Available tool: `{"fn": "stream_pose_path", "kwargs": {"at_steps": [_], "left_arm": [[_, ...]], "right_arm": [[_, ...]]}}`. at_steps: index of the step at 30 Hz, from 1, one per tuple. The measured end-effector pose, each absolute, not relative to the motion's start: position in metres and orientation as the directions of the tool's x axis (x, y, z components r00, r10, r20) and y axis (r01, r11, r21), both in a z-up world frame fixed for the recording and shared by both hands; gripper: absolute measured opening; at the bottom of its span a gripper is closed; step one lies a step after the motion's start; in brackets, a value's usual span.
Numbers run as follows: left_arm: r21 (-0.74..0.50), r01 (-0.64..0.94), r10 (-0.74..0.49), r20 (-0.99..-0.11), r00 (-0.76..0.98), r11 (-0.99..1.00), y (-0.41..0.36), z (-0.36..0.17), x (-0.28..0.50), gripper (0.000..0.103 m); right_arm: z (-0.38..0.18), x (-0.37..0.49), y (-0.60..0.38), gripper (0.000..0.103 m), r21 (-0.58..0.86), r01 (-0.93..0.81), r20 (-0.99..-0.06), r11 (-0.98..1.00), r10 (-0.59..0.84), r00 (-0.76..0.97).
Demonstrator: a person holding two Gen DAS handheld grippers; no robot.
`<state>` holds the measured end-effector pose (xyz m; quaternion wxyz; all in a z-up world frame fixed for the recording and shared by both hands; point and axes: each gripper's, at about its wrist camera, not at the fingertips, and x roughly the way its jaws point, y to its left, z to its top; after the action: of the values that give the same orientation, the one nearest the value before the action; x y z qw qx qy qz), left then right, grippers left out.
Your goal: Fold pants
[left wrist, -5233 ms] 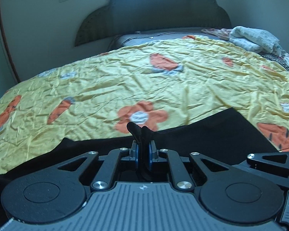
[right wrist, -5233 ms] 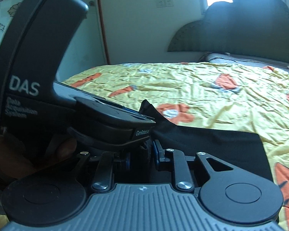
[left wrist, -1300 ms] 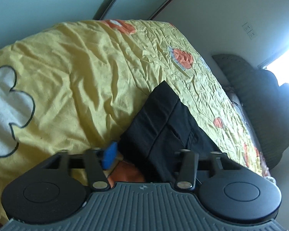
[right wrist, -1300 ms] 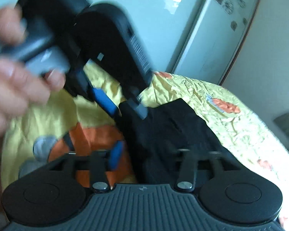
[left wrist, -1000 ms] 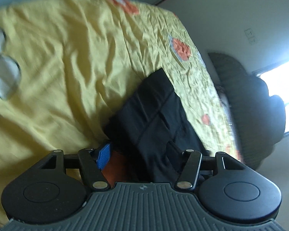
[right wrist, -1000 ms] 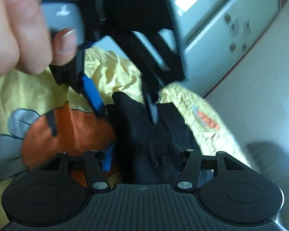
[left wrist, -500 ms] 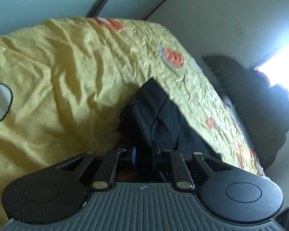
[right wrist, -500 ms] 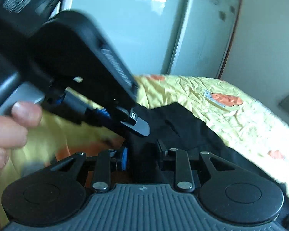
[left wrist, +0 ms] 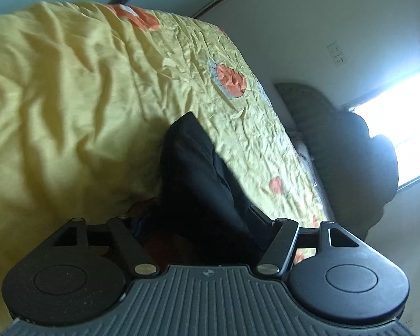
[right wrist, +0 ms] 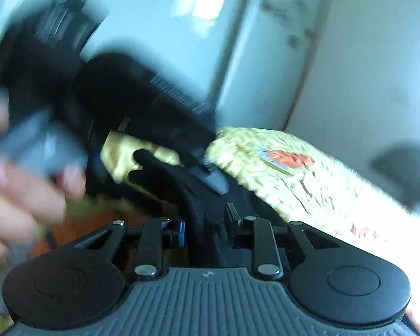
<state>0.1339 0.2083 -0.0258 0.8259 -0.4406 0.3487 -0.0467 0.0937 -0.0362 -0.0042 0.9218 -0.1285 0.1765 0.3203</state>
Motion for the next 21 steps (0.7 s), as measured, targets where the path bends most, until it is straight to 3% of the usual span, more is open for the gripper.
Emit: {"fn": "stream_pose_path", "kwargs": {"at_steps": [2, 4, 6, 7, 10, 13, 21], "left_arm": [[-0.777, -0.224, -0.416, -0.529, 0.74, 0.588, 0.208, -0.03, 0.149, 0.069], [-0.772, -0.237, -0.419, -0.544, 0.727, 0.59, 0.207, -0.033, 0.16, 0.068], [-0.751, -0.241, -0.405, -0.563, 0.721, 0.615, 0.207, -0.036, 0.165, 0.049], [-0.739, -0.251, -0.395, -0.577, 0.715, 0.625, 0.207, -0.037, 0.166, 0.044], [-0.714, -0.257, -0.376, -0.598, 0.708, 0.651, 0.206, -0.039, 0.168, 0.027], [-0.671, -0.245, -0.341, -0.615, 0.711, 0.7, 0.201, -0.034, 0.167, 0.024], [-0.473, -0.148, -0.179, -0.579, 0.795, 0.869, 0.158, 0.014, 0.14, 0.023]], "right_arm": [[0.003, 0.104, -0.05, 0.027, 0.01, -0.728, -0.476, 0.686, 0.643, 0.6], [0.01, 0.098, -0.073, 0.026, 0.123, -0.766, -0.453, 0.631, 0.722, 0.522], [0.017, 0.103, -0.087, 0.026, 0.16, -0.733, -0.427, 0.661, 0.716, 0.552], [0.018, 0.108, -0.091, 0.026, 0.166, -0.704, -0.421, 0.69, 0.695, 0.582], [0.003, 0.128, -0.087, 0.026, 0.146, -0.614, -0.5, 0.776, 0.594, 0.631], [-0.023, 0.141, -0.073, 0.026, 0.115, -0.618, -0.606, 0.778, 0.548, 0.577], [-0.001, 0.138, -0.095, 0.027, 0.092, -0.576, -0.498, 0.812, 0.538, 0.68]]}}
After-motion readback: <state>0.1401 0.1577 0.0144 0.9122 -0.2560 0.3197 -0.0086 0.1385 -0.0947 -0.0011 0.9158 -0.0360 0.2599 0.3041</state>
